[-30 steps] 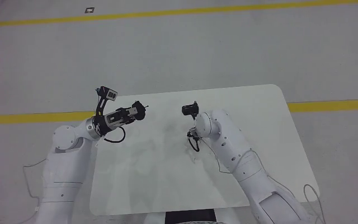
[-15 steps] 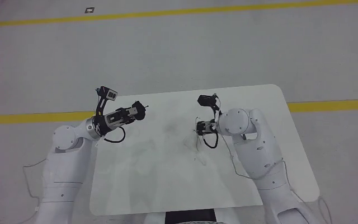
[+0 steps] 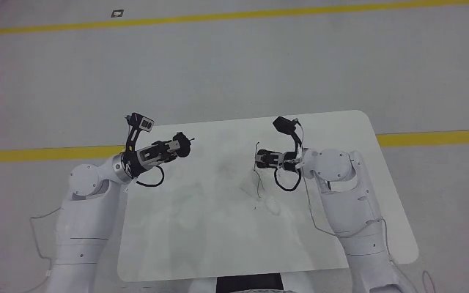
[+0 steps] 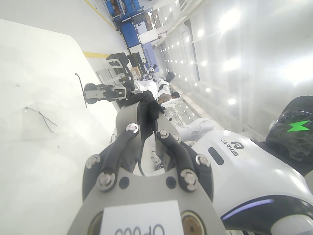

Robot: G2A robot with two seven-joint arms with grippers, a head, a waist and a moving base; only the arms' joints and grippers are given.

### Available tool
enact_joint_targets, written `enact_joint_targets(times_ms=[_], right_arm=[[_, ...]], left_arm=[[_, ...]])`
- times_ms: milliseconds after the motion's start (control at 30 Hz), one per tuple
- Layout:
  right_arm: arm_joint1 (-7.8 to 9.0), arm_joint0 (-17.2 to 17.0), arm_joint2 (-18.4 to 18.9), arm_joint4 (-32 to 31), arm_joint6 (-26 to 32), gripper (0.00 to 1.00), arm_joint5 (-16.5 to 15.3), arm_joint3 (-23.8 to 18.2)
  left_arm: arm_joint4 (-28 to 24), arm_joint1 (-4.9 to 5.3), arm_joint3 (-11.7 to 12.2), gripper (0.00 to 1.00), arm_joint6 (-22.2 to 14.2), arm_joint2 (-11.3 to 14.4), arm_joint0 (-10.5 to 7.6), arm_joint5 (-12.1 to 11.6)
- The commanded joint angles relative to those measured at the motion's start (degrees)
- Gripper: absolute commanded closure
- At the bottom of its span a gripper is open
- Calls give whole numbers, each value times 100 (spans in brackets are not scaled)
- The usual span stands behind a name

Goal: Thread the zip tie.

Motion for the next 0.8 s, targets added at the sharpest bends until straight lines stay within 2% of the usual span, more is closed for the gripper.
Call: enact_joint_targets(times_ms=[0,167,267,367,467,667,767], right_arm=[[0,0,0,1,0,100,-1,0],[-2,-5,9,41,-69,100,2,-18],[-5,-162,78,289,-861,100,-43,-327],[-9,-378,81,708,-1518,100,-399,-715],[6,-547,26,700,-2072,100,-725,-1005],[17,-742,-307,624,-2908,100,-1247,-1225],[35,-780,-465,425,-3136,100,-1605,-1270]], left_arm=[[0,0,0,100,0,0,0,0],[6,-1,5,100,46,5,10,9],[-20,-33,15,100,491,194,160,0],[-2,-73,31,100,854,359,270,0],[-60,-130,40,100,1216,537,343,0],[-94,-264,165,100,1615,1010,301,0],[108,-306,196,100,1748,1147,236,0]])
